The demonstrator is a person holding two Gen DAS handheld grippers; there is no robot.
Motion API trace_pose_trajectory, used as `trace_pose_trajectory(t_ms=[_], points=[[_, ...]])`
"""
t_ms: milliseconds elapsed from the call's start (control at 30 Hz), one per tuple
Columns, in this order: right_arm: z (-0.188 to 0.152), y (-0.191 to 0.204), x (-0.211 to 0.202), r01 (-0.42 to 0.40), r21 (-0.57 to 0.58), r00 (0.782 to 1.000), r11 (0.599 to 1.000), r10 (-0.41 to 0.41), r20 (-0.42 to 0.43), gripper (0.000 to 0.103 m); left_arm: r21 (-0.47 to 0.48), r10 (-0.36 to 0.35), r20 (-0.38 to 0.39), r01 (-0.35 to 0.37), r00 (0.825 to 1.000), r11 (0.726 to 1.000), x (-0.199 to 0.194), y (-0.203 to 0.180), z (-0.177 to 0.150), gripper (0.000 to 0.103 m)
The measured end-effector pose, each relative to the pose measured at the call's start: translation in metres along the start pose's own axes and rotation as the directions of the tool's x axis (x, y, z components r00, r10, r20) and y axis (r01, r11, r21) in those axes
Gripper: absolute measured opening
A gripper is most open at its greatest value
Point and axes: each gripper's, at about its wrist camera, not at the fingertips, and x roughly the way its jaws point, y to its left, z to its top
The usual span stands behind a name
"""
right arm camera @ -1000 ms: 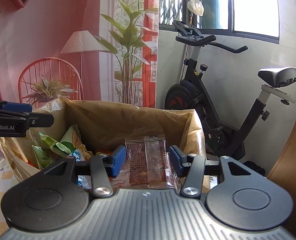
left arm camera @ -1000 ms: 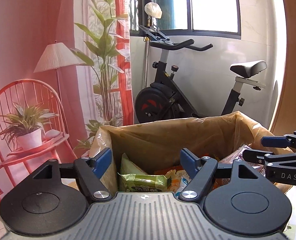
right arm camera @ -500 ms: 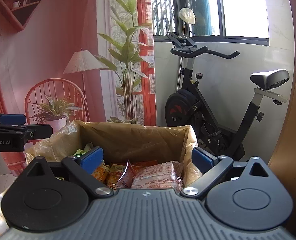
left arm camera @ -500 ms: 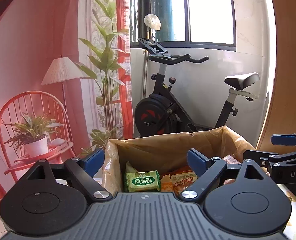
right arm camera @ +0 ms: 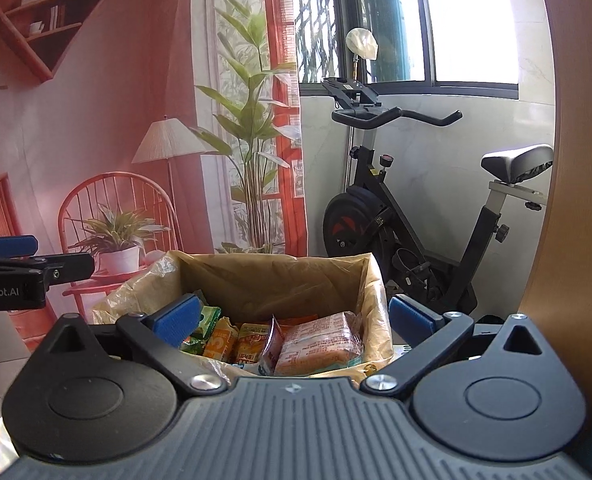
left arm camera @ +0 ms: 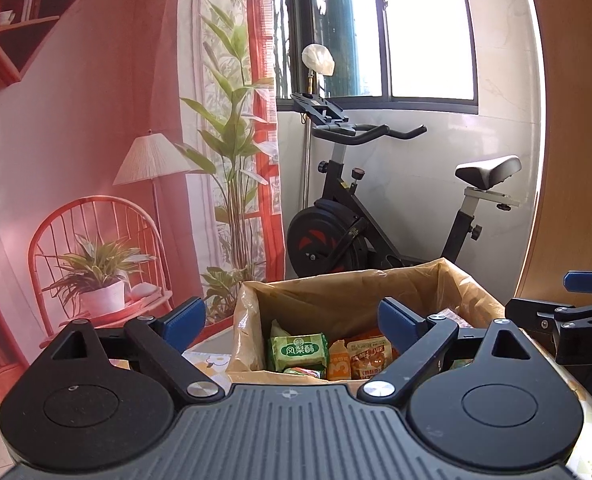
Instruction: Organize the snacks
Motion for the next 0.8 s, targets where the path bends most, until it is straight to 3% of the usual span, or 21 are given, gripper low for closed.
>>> trace_pose_trajectory(t_ms=[367,800], points=[[-0.012,0.006,-0.028,0.044,0.015,0.999,0.999,-0.044,-0.01,0.102,-0.065,0.037,-0.004,-0.037,0.999,0.997,-0.028,0.005,-0.006,0.097],[-0.027,0.01,-0.039,0.043,0.04,0.999,0.998,-0.042,-0.03,0.102,-0.05,0.065,-0.045,-0.067,0.997,0.996,-0.043,-0.002,-0.022,0.096]])
